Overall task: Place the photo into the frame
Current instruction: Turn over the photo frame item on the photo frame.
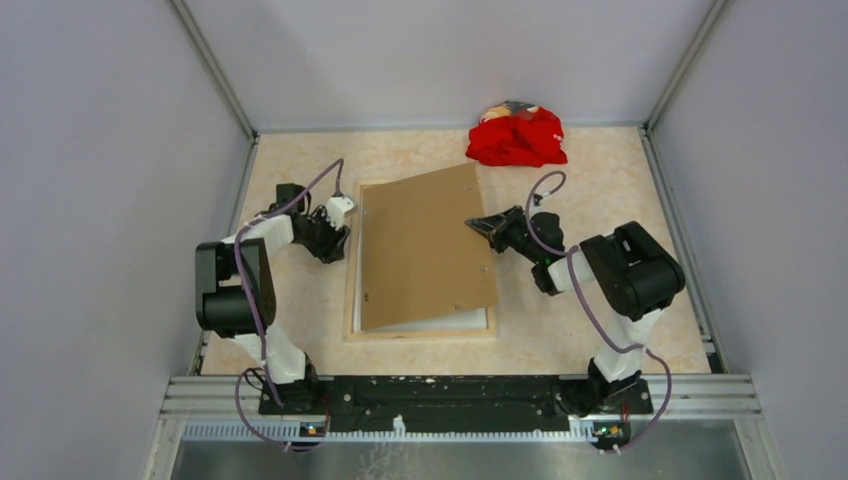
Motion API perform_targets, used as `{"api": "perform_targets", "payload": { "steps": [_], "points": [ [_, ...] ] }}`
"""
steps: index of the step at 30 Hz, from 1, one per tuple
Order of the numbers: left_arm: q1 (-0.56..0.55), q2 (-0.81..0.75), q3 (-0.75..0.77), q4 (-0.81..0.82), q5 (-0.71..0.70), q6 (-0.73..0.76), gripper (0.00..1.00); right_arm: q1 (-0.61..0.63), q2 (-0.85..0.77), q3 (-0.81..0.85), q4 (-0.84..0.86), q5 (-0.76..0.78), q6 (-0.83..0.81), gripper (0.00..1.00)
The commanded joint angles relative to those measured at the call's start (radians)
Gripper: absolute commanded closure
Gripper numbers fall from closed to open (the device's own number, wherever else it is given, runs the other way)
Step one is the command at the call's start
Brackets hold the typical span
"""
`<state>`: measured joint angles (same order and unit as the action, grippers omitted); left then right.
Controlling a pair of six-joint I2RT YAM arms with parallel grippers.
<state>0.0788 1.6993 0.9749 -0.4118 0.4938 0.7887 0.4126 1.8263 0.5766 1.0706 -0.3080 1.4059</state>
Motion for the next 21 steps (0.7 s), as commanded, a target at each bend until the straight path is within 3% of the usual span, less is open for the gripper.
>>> {"api": "perform_targets", "payload": {
  "steps": [1, 21],
  "points": [
    [-0.005, 0.006, -0.006, -0.025, 0.041, 0.015, 0.45, 0.017, 0.015, 0.055, 0.127, -0.003, 0.005, 1.0],
    [-0.026, 0.011, -0.016, -0.03, 0.075, 0.024, 0.53, 0.079, 0.019, 0.027, 0.092, 0.092, -0.103, 1.0]
  ]
}}
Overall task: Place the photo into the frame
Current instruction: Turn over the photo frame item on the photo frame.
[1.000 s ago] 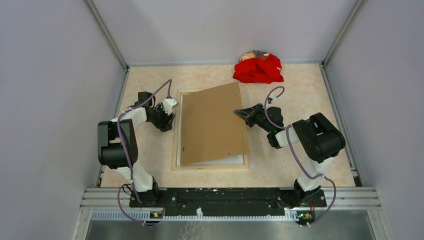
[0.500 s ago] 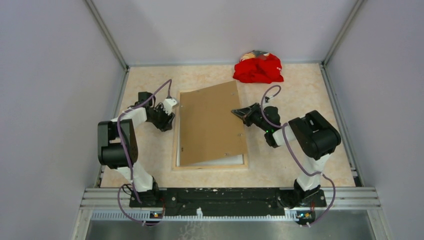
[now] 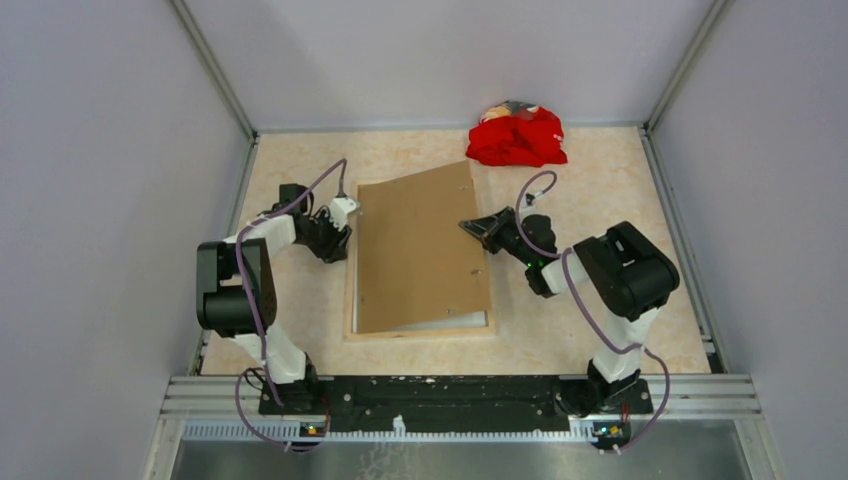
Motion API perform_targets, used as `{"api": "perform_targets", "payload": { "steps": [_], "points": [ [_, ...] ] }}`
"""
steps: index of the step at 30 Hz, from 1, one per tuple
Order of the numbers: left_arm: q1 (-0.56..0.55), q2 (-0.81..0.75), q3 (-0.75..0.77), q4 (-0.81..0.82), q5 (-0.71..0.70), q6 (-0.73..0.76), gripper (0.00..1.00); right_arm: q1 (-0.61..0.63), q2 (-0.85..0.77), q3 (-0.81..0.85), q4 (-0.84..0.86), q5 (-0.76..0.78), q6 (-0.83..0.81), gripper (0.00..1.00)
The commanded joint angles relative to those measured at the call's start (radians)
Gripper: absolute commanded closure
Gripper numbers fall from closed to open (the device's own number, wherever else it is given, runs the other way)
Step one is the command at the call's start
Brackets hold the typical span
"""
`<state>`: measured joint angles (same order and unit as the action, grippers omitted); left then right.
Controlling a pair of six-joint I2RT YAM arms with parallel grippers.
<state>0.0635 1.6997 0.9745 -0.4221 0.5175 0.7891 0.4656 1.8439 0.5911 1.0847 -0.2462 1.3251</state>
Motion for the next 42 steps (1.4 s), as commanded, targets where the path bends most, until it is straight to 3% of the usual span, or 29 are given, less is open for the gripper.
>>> {"api": "perform_targets", "payload": {
  "steps": [1, 21, 42],
  "points": [
    [-0.011, 0.011, -0.016, -0.021, 0.054, 0.025, 0.54, 0.028, 0.003, 0.008, 0.079, 0.038, -0.027, 1.0],
    [-0.017, 0.029, -0.003, -0.054, 0.074, 0.037, 0.67, 0.07, 0.0, -0.049, 0.132, 0.153, -0.164, 1.0],
    [-0.02, 0.035, 0.019, -0.082, 0.077, 0.041, 0.72, 0.066, 0.07, -0.041, 0.221, 0.192, -0.167, 1.0]
  ]
}}
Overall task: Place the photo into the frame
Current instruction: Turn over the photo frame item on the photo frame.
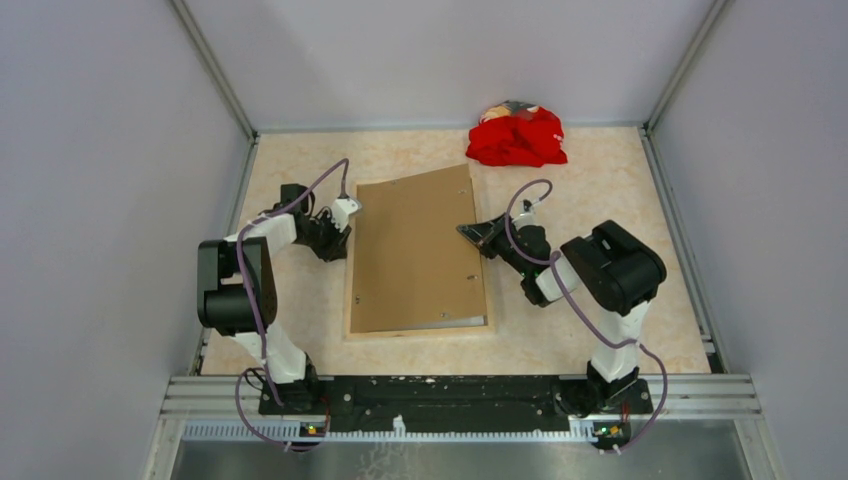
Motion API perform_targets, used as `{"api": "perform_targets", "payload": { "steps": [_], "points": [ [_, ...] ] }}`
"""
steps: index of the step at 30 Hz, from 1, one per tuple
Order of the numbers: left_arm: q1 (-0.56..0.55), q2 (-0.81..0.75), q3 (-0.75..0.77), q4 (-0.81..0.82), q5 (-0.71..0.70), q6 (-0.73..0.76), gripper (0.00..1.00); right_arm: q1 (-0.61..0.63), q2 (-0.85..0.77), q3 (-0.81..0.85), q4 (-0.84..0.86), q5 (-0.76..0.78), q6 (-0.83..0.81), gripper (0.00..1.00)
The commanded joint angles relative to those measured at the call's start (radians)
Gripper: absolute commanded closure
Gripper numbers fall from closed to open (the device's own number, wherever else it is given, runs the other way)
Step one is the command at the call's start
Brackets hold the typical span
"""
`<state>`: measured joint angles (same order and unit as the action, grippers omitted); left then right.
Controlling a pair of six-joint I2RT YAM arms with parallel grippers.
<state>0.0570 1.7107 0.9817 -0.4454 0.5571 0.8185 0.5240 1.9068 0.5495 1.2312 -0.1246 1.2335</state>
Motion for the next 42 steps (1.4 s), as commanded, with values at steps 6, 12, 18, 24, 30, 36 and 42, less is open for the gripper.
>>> {"api": "perform_targets", "payload": {
  "steps": [6, 12, 18, 24, 30, 36, 42],
  "points": [
    [-0.013, 0.026, 0.012, -0.058, 0.037, 0.01, 0.72, -0.013, -0.009, 0.007, 0.058, 0.047, -0.101, 1.0],
    [-0.014, 0.029, 0.016, -0.06, 0.04, 0.007, 0.73, -0.035, 0.01, 0.041, 0.043, -0.008, -0.11, 1.0],
    [-0.016, 0.034, 0.02, -0.062, 0.045, 0.006, 0.73, -0.048, 0.018, 0.073, 0.021, -0.049, -0.13, 1.0],
    [-0.019, 0.034, 0.022, -0.064, 0.046, 0.0, 0.74, -0.043, 0.033, 0.068, 0.042, -0.047, -0.101, 1.0],
    [-0.026, 0.032, 0.017, -0.065, 0.056, -0.003, 0.74, 0.011, 0.03, 0.027, 0.044, 0.041, -0.086, 1.0],
    [-0.038, 0.026, 0.017, -0.068, 0.061, -0.004, 0.75, 0.054, 0.0, 0.022, -0.037, 0.12, -0.113, 1.0],
    [-0.037, 0.026, 0.024, -0.07, 0.057, -0.007, 0.75, 0.057, -0.1, 0.093, -0.314, 0.1, -0.243, 0.71]
  ]
}}
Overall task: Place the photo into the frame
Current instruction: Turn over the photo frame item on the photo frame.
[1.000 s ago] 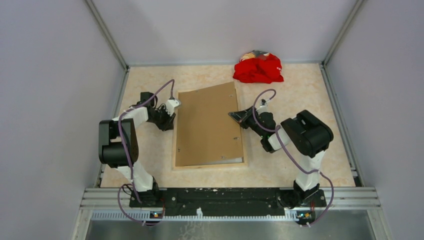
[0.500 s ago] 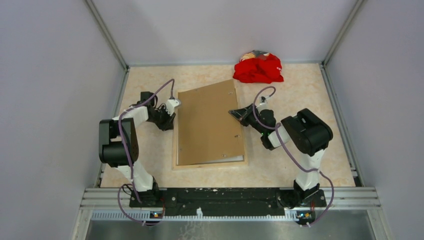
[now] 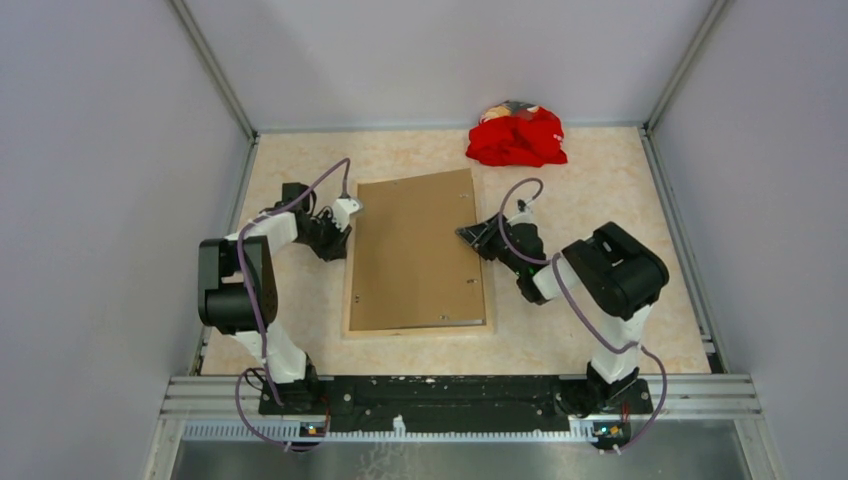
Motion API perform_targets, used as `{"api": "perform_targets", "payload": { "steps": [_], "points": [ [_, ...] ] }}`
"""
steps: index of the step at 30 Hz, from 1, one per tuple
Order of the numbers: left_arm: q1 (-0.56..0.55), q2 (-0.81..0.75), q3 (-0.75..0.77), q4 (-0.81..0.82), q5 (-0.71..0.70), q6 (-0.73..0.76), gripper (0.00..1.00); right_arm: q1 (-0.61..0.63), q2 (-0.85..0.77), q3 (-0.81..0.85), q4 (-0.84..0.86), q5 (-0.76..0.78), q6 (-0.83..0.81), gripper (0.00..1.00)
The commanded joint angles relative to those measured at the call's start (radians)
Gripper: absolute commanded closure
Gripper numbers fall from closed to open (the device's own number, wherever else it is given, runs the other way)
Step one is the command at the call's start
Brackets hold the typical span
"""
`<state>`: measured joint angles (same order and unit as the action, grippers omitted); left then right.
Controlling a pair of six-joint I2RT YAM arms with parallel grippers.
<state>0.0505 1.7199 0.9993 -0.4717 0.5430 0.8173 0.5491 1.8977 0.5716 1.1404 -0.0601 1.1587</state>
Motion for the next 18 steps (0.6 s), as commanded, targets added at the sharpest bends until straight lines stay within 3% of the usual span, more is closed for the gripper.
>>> {"api": "perform_targets", "payload": {
  "steps": [1, 7, 11, 18],
  "points": [
    [-0.031, 0.015, 0.009, -0.044, 0.068, -0.006, 0.75, 0.036, -0.112, 0.107, -0.329, 0.03, -0.211, 0.66],
    [-0.032, 0.015, 0.017, -0.045, 0.068, -0.013, 0.76, 0.107, -0.13, 0.435, -0.997, 0.137, -0.473, 0.4],
    [-0.032, 0.014, 0.018, -0.047, 0.069, -0.016, 0.76, 0.146, -0.091, 0.561, -1.206, 0.194, -0.542, 0.27],
    [-0.031, 0.014, 0.018, -0.046, 0.066, -0.015, 0.76, 0.186, -0.056, 0.685, -1.423, 0.272, -0.615, 0.11]
  ]
}}
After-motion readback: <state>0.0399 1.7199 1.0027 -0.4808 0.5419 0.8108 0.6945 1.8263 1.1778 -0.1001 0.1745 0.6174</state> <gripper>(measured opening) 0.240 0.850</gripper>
